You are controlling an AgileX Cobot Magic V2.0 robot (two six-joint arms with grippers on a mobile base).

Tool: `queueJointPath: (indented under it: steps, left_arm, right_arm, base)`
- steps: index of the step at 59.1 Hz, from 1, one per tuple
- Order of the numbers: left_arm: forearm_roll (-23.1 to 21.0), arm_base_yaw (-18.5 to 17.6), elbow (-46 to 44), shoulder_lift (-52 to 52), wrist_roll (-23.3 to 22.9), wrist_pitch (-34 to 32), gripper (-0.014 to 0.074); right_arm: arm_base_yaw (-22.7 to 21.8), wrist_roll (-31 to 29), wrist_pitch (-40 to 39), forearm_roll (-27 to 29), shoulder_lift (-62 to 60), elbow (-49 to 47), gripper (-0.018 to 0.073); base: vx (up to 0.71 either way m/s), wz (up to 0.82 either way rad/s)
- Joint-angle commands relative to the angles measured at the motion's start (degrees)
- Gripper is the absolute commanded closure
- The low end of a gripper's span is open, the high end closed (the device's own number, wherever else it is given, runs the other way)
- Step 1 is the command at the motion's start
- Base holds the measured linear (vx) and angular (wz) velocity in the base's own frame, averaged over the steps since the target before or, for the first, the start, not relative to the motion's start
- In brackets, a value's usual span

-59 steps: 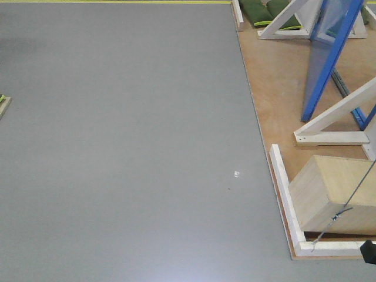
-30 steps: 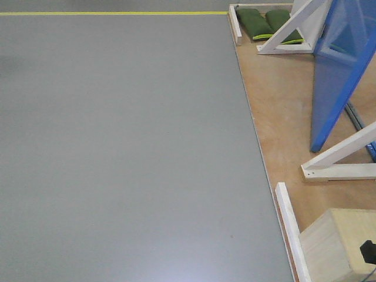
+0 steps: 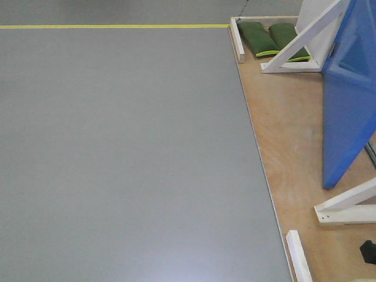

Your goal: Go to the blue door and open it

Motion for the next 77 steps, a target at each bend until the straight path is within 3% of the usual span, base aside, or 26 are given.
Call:
queueJointPath:
  steps: [1,77]
  left_arm:
    - [-0.1,-0.44,-1.71,-0.89,-0.37,-4.58,0.0524]
    - [-0.1,-0.46,-1.71,-0.9,-0.37,-4.62,0.0524]
  right_arm:
    - [-0.42,-0.08,-4.81,-0.21,-0.91,-0.03,0.0561]
    - [-0.29,-0.08,-4.81,-0.21,-0.92,-0.03,0.0561]
  base:
    - [0.44,0.0]
    - [0.36,-0.02]
